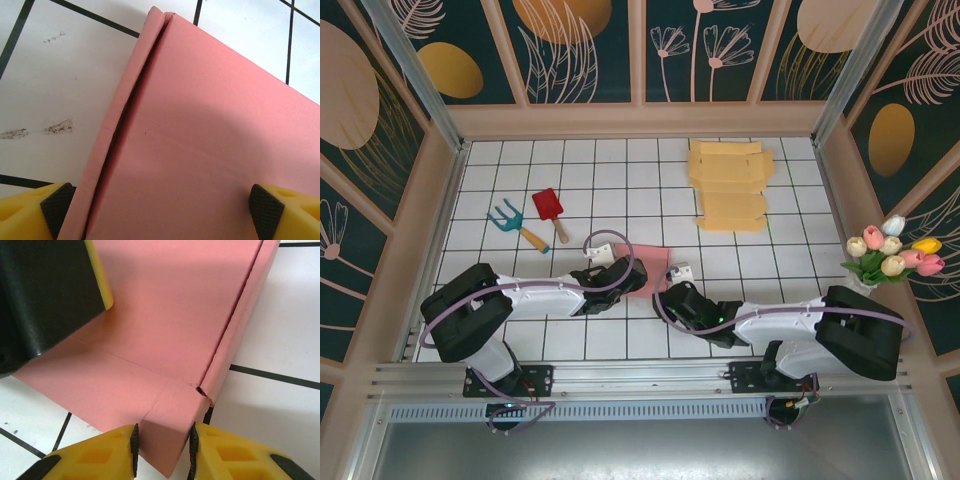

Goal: Fold the paper box

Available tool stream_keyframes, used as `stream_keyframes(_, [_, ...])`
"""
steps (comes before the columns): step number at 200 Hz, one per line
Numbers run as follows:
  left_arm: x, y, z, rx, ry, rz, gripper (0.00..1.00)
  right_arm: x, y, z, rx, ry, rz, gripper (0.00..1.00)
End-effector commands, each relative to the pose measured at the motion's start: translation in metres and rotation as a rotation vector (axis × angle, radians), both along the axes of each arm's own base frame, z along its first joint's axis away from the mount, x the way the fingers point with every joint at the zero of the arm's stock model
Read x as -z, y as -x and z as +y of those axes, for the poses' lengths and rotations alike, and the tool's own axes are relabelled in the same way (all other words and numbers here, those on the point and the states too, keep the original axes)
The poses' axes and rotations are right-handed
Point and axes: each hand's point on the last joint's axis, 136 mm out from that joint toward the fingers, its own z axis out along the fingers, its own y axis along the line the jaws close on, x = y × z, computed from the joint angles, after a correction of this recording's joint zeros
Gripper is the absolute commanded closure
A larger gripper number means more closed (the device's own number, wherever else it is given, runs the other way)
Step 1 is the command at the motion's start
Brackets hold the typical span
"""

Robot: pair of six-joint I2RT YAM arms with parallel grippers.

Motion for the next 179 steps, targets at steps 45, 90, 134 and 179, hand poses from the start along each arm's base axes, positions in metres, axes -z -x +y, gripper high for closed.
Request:
stream_keyframes(45, [0.014, 0.011, 0.01, 0.029, -0.071, 0.047, 0.09, 0.004, -0.009, -0.008, 0.02, 0.032, -0.082, 0.68])
stream_keyframes(90, [0.015, 0.012, 0.011, 0.033, -0.075, 0.05, 0.09, 0.016, -0.014, -0.025, 0.068, 0.072, -0.1, 0.68])
stream_keyframes(134, [0.016, 0.011, 0.01, 0.037, -0.075, 0.051, 0.09, 0.024, -0.017, -0.025, 0.063, 0.068, -0.106, 0.68])
stream_keyframes(179, [0.022, 0.013, 0.007, 0.049, -0.079, 0.064, 0.1, 0.028, -0.025, -0.022, 0.079, 0.074, -0.117, 0.68])
